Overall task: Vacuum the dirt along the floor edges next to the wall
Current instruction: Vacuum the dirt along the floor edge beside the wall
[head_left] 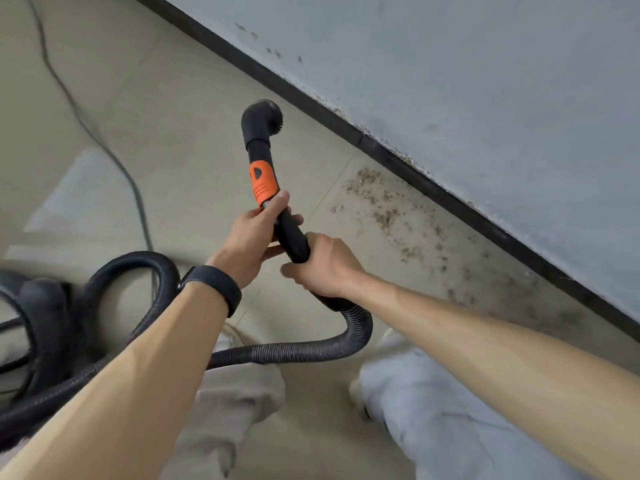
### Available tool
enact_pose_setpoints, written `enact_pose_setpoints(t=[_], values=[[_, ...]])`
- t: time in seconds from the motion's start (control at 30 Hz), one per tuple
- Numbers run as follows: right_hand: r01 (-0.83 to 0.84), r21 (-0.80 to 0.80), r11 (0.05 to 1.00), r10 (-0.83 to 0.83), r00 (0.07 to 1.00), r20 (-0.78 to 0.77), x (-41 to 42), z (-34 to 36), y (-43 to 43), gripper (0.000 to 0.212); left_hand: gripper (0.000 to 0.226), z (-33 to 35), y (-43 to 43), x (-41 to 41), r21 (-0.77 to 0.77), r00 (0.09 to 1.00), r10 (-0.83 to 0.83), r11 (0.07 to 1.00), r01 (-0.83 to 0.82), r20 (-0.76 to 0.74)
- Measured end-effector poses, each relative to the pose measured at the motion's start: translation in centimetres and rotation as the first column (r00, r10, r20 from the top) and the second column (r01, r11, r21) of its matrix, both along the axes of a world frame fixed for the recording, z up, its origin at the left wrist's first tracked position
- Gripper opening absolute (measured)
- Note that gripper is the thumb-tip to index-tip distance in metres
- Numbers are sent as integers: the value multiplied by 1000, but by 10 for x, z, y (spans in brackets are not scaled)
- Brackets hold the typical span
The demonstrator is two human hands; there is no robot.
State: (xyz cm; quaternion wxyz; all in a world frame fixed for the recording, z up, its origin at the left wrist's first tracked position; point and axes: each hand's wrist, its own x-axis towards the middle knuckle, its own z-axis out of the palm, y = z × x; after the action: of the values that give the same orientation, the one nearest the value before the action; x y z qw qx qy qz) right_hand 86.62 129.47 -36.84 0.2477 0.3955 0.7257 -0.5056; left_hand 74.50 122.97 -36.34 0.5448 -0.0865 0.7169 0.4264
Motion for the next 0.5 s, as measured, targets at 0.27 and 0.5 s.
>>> enact_pose_setpoints(t=[0.27, 0.5], values=[[339, -199, 919, -341, 940, 27, 71, 181, -69, 19, 38, 193, -20, 67, -39, 964, -261, 965, 259, -60], [344, -296, 891, -329, 939, 104, 144, 257, -72, 30, 39, 274, -36, 121, 7, 888, -459, 888, 459, -20]])
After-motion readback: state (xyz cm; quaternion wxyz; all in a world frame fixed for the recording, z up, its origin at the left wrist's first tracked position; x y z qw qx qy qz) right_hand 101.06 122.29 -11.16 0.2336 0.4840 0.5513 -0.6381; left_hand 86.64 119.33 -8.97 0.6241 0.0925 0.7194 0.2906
